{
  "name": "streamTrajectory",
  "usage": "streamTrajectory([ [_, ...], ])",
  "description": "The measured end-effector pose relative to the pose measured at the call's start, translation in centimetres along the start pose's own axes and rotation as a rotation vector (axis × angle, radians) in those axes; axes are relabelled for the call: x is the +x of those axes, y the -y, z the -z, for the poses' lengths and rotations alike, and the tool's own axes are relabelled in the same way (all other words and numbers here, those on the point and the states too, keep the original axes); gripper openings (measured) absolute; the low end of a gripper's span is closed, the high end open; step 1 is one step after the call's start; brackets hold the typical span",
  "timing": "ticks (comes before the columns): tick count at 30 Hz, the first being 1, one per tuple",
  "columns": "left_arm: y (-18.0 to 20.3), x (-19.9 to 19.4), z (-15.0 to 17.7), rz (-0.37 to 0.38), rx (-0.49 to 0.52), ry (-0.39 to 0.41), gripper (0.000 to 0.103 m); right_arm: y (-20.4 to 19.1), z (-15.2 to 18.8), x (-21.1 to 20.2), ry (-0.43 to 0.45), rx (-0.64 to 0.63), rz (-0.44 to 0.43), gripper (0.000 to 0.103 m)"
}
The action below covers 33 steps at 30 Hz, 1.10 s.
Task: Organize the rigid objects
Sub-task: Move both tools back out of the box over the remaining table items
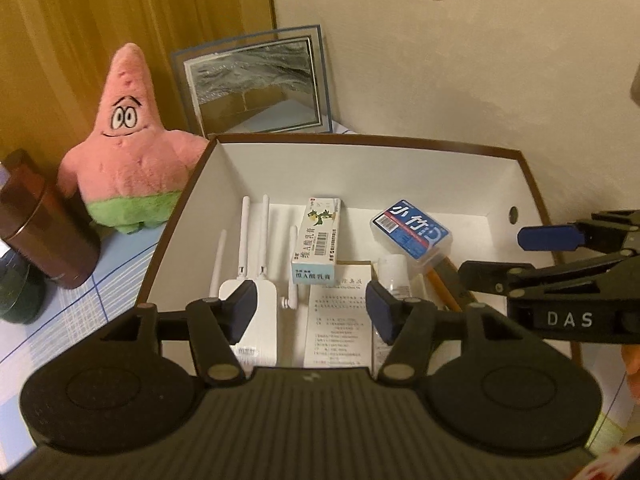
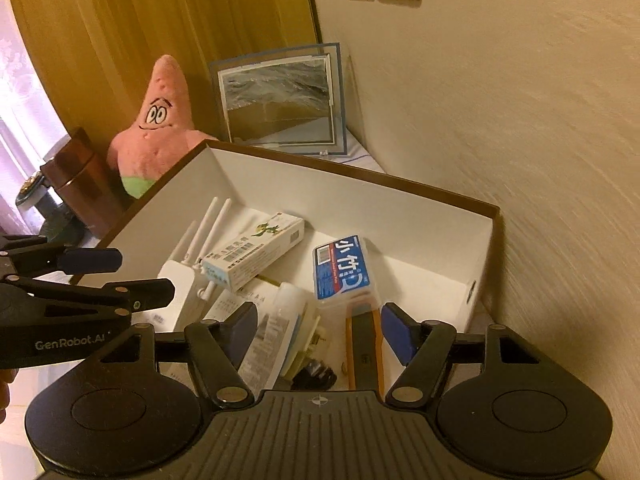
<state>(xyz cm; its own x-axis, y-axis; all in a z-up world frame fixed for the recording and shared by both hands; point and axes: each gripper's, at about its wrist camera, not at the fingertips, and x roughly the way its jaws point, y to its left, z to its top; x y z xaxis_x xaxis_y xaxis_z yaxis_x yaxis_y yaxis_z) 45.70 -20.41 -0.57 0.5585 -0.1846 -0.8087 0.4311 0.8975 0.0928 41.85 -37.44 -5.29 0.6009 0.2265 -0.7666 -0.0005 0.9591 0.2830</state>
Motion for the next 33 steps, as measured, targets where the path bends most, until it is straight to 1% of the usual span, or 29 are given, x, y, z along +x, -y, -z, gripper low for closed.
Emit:
streamTrajectory([
  [4,0.4,-2.0,0.8,-0.007,-0.025,0.020,0.057,0.0,0.4,-1.5,0.010,0.007,-0.028,0.066],
  [11,1.0,-5.3,2.5,-0.034,-0.076,0.061,0.057,-0.3,1.2,-4.1,0.039,-0.015,-0.069,0.066],
  [14,1.2,-7.0,3.4,-0.043,-0.096,0.080,0.058,-0.7,1.8,-5.1,0.052,-0.039,-0.065,0.066],
  [15,1.2,-7.4,3.7,-0.045,-0.103,0.085,0.058,-1.0,2.1,-5.5,0.054,-0.051,-0.061,0.066],
  [18,1.2,-9.0,4.9,-0.059,-0.116,0.101,0.065,-1.7,2.9,-6.4,0.060,-0.083,-0.063,0.066],
  [22,1.2,-11.0,6.8,-0.094,-0.112,0.119,0.065,-3.0,4.5,-7.6,0.069,-0.113,-0.074,0.066],
  [25,0.5,-12.5,8.5,-0.115,-0.113,0.125,0.066,-4.1,5.5,-8.4,0.062,-0.113,-0.096,0.066],
  [28,-0.7,-13.8,10.1,-0.109,-0.143,0.124,0.066,-5.3,6.4,-9.0,0.070,-0.107,-0.119,0.066],
  [31,-1.9,-15.1,11.8,-0.116,-0.174,0.127,0.066,-6.7,7.3,-9.7,0.089,-0.118,-0.102,0.067],
  [33,-2.7,-15.9,12.9,-0.123,-0.199,0.128,0.066,-7.7,7.9,-9.9,0.083,-0.141,-0.094,0.067],
])
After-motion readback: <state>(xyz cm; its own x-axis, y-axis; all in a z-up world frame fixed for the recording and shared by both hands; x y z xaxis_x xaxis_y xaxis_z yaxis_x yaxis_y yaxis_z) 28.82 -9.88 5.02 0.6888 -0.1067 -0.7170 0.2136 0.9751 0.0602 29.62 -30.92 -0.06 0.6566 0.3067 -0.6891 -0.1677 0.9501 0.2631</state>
